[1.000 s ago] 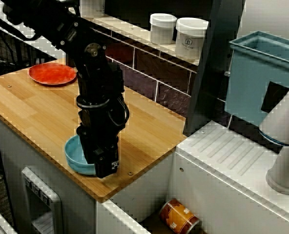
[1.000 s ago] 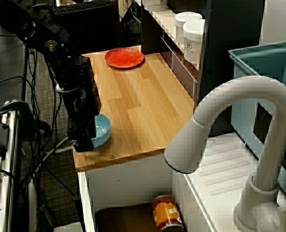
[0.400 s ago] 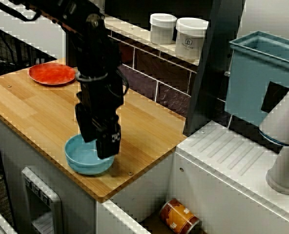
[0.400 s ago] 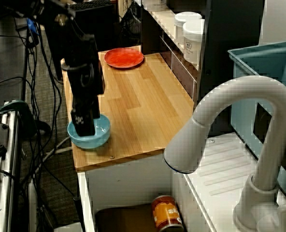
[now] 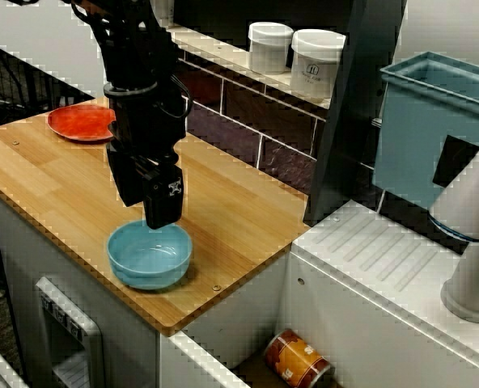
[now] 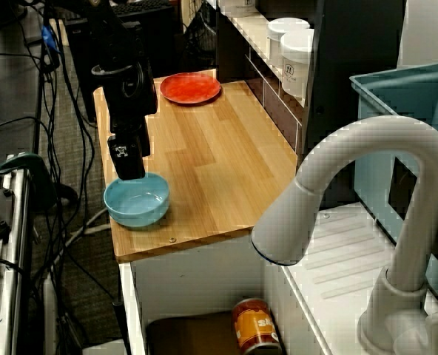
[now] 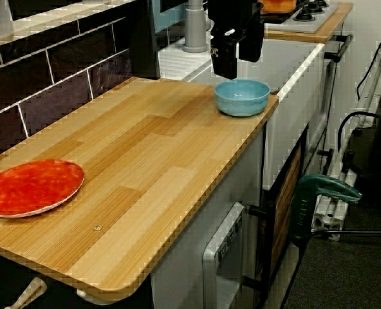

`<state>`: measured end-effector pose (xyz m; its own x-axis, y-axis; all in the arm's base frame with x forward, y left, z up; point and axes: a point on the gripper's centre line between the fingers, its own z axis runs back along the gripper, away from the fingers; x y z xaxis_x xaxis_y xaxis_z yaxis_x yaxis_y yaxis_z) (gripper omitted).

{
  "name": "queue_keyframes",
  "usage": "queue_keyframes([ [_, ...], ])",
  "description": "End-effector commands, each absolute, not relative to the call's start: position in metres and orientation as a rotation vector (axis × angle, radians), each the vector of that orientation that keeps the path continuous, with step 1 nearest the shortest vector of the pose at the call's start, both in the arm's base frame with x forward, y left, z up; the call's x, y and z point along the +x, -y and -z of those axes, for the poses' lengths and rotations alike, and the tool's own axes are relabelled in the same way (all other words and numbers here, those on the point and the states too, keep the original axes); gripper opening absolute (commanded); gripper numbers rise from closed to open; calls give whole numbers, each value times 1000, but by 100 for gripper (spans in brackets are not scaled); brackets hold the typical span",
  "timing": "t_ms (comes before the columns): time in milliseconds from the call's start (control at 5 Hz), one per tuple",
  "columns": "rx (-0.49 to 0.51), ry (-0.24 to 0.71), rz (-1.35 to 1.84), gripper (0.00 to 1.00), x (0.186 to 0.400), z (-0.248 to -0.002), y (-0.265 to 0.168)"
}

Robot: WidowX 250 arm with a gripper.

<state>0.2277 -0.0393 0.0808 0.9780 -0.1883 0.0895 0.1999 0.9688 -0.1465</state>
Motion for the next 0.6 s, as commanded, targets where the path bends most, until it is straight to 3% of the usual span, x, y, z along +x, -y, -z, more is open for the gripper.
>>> queue_keyframes([
  [0,-125,114,178,100,229,-73,15],
  [400,-102,86,160,100,233,-50,5],
])
